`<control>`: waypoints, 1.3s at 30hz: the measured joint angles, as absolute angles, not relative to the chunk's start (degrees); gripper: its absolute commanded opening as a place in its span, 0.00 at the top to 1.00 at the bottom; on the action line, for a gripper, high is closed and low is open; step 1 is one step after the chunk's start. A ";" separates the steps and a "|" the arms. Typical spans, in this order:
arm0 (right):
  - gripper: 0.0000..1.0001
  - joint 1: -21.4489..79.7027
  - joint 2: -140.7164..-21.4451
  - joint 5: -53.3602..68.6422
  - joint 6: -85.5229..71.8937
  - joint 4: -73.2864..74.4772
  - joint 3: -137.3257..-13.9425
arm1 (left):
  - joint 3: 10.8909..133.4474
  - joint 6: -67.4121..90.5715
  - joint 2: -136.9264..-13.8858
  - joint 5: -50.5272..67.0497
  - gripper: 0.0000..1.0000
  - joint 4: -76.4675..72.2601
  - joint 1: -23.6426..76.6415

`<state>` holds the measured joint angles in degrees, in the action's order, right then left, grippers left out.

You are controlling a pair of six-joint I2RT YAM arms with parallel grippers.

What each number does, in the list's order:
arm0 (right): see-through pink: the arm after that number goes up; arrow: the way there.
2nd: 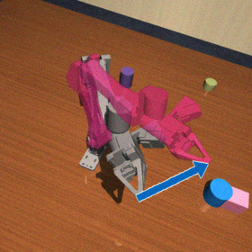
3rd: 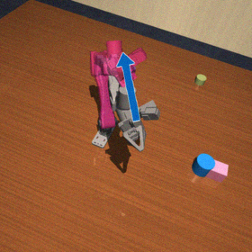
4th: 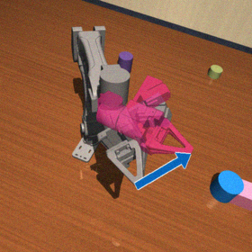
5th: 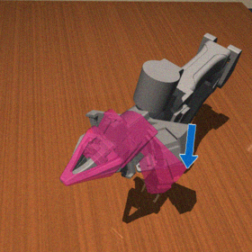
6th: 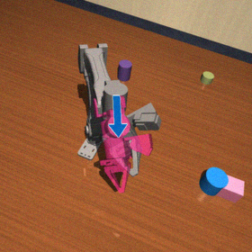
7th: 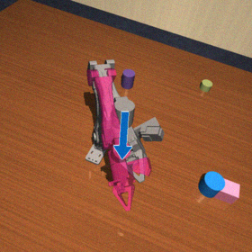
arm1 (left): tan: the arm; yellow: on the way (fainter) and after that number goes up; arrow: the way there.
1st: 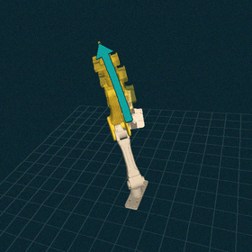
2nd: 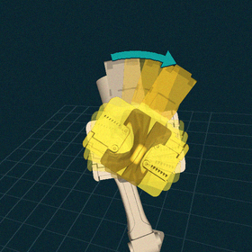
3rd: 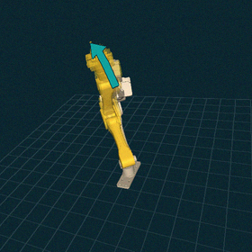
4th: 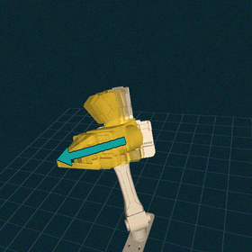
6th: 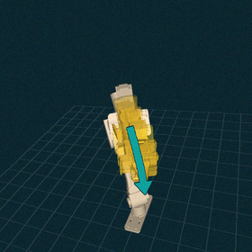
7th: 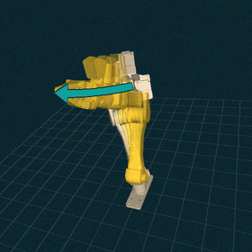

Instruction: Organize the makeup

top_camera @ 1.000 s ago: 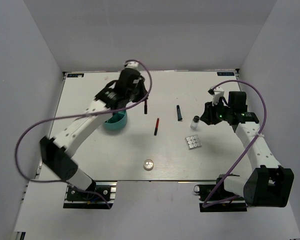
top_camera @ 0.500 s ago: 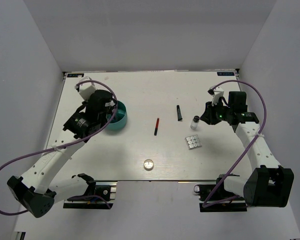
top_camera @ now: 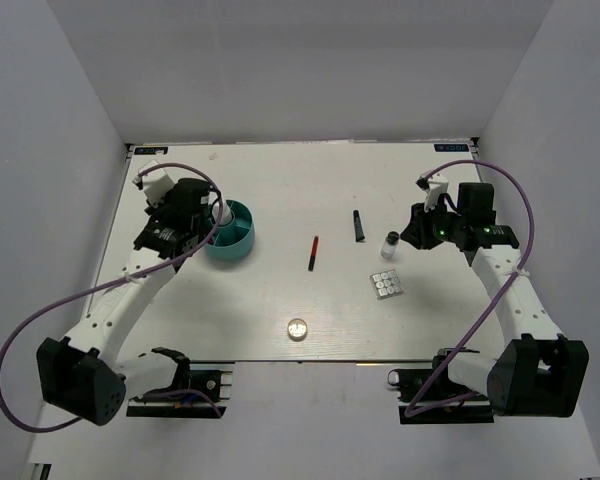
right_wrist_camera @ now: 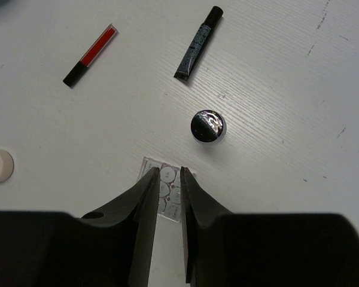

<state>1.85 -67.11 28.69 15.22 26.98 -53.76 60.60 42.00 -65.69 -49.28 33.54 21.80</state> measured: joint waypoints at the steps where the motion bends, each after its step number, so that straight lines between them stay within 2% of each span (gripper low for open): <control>1: 0.73 1.85 -67.07 28.69 15.22 26.98 -53.76 | 60.03 41.32 -66.54 -48.88 1.00 32.56 21.15; 19: 0.72 1.83 -67.07 28.01 15.49 27.03 -53.76 | 58.46 33.89 -80.38 -43.88 1.00 16.60 15.20; 39: 0.72 1.13 -67.61 27.53 15.64 27.05 -53.76 | 55.77 35.77 -82.78 -41.12 0.99 11.60 15.25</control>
